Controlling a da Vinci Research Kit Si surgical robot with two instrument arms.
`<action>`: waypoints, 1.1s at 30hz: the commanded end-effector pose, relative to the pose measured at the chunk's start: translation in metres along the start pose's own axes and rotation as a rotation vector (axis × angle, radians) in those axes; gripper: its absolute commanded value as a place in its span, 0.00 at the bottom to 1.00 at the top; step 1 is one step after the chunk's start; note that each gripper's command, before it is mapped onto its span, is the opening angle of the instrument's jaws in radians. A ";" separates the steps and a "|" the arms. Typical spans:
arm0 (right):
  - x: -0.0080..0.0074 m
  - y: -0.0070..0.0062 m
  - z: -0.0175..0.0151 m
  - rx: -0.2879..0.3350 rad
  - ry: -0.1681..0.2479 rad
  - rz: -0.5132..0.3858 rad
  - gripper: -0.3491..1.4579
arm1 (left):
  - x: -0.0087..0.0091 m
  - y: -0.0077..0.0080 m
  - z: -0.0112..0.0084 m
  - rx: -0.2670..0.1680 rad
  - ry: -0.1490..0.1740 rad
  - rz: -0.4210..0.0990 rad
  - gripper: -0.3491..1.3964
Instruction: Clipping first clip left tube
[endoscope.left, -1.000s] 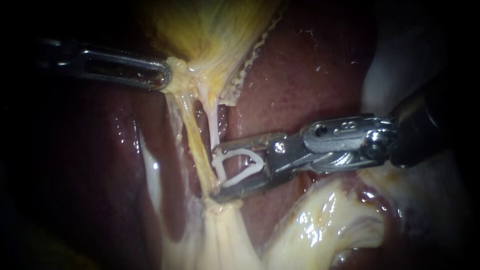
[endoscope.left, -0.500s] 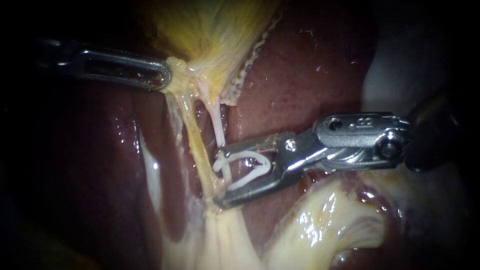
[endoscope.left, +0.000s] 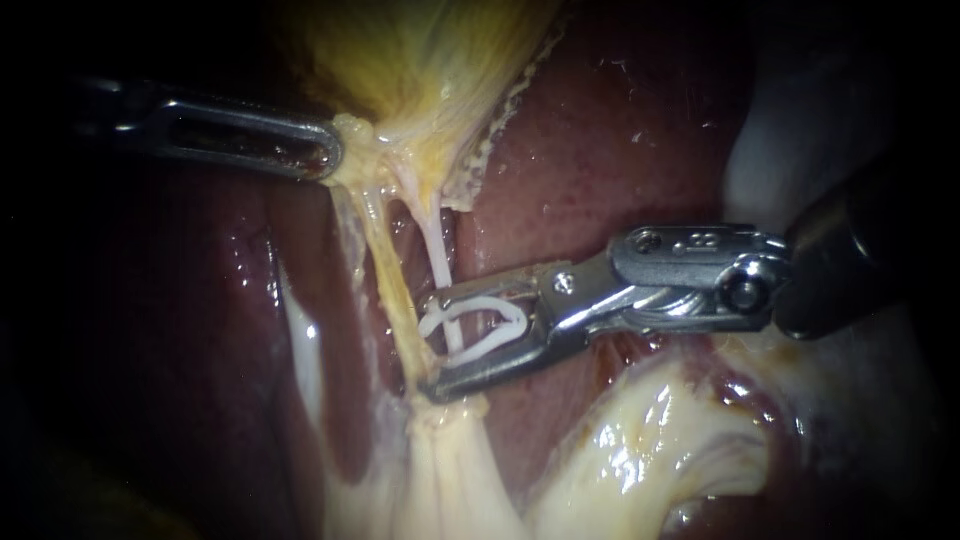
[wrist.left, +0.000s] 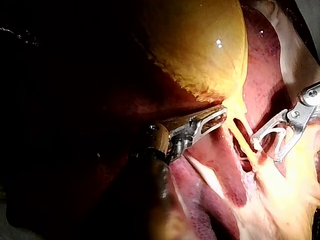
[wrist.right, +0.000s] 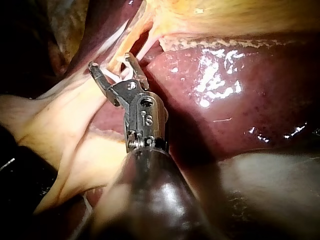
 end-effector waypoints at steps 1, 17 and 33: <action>-0.0002 0.0003 0.0001 -0.001 0.000 0.002 0.44 | 0.0000 0.0000 0.0000 0.000 0.000 0.000 0.00; -0.0009 0.0036 0.0021 -0.018 0.005 -0.003 0.45 | 0.0002 0.0000 0.0002 0.001 0.000 0.001 0.00; 0.0006 0.0003 0.0053 0.084 0.097 0.023 0.46 | 0.0002 0.0000 0.0002 0.001 0.000 0.001 0.00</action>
